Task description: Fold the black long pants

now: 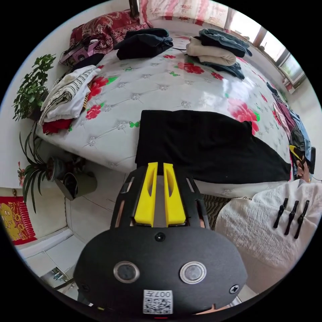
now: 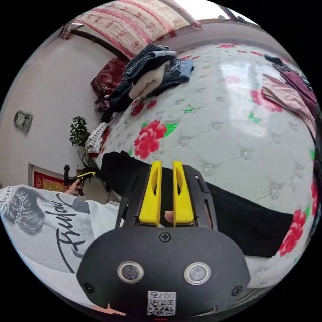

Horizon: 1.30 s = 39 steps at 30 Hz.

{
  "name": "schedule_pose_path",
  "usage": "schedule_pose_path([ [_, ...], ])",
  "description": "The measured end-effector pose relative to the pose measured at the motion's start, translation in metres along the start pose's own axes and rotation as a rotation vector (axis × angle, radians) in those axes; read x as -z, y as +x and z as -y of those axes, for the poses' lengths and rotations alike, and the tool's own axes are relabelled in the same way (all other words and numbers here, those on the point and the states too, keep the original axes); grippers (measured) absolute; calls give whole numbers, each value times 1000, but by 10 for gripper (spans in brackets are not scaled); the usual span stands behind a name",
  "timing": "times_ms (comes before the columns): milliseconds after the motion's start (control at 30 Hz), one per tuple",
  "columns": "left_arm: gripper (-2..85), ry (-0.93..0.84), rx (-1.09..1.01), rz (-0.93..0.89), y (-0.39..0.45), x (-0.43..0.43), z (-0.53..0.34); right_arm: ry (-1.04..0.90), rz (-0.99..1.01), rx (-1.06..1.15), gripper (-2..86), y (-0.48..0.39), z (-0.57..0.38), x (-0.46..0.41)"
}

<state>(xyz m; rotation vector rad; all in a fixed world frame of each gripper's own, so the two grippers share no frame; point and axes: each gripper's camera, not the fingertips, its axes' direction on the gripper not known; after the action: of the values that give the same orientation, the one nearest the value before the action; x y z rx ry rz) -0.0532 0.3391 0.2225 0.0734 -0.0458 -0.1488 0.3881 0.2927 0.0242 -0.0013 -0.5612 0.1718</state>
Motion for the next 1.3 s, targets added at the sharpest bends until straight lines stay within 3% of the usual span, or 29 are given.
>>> schedule_pose_path([
  [167,29,0,-44,-8,6,-25,28,-290,349,-29,59,-22,104,-129],
  [367,7,-56,-117,111,10,-58,44,-627,366,-164,55,-5,150,-223],
  [533,-5,-24,-65,45,-9,-69,41,-782,481,-307,29,13,158,-273],
  [633,-9,-26,-20,52,-22,-71,39,-689,415,-326,14,36,170,-273],
  [733,-9,-25,10,78,-32,-75,43,-580,496,-400,6,67,169,-270],
  [900,-10,-14,46,51,-47,-80,55,-491,533,-288,3,73,162,-250],
  [1033,-9,9,198,-58,-72,-76,50,-166,582,-267,13,99,139,-162],
  [1167,-8,109,394,-166,-97,-64,29,1,339,-192,47,109,55,-60],
  [1300,4,177,543,-256,-120,-61,0,210,120,-350,70,129,-62,25],
])
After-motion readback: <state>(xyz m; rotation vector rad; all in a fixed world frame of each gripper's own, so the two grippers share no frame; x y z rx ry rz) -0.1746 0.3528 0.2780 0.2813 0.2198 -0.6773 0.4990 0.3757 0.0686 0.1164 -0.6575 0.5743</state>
